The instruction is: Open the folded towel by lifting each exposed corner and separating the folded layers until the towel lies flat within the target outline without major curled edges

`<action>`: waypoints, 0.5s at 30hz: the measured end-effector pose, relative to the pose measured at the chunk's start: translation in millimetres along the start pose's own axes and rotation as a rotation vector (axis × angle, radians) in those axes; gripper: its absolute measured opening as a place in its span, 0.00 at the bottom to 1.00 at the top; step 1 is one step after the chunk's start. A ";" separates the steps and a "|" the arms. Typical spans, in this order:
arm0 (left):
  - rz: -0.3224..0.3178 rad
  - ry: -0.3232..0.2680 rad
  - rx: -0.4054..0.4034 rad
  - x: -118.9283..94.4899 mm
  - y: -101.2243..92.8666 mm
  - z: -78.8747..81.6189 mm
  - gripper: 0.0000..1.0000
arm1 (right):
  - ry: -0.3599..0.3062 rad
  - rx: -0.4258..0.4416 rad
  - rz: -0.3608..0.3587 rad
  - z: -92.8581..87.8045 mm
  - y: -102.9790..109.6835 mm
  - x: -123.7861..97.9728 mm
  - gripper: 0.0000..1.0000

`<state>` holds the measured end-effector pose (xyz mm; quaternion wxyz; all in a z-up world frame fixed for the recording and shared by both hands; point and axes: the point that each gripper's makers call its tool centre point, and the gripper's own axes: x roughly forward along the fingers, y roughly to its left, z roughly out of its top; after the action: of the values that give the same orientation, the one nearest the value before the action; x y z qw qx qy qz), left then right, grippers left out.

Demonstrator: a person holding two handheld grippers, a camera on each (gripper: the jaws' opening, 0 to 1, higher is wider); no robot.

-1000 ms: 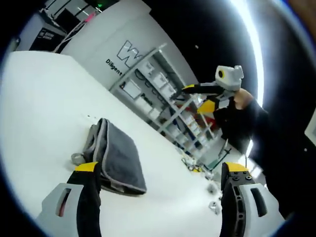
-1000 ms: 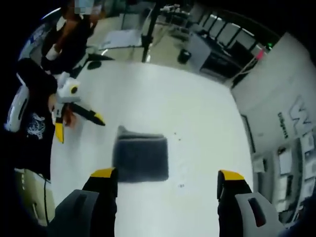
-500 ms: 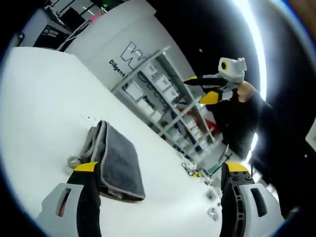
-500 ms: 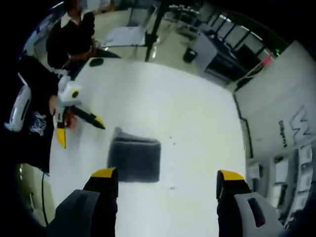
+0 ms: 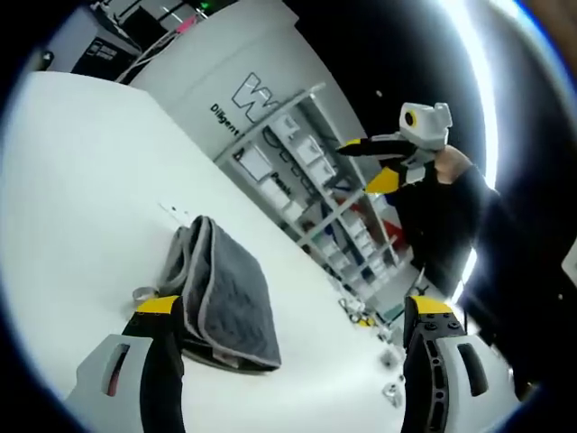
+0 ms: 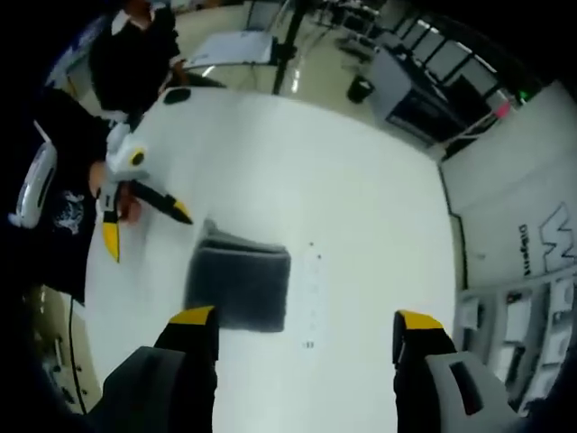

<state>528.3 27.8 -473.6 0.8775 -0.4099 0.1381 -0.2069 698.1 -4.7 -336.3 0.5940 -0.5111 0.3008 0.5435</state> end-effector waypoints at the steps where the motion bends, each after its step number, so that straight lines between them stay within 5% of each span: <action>1: 0.002 0.000 -0.003 0.8 1.8 0.0 0.99 | -0.003 0.000 0.003 1.2 -2.7 2.5 0.79; 15: 0.044 0.000 0.032 9.1 26.3 -2.8 0.98 | 0.008 -0.025 0.049 5.2 14.8 40.6 0.77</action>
<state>541.7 36.8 -496.4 0.8882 -0.3929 0.1437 -0.1897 692.3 12.2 -376.0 0.5730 -0.5131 0.3087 0.5596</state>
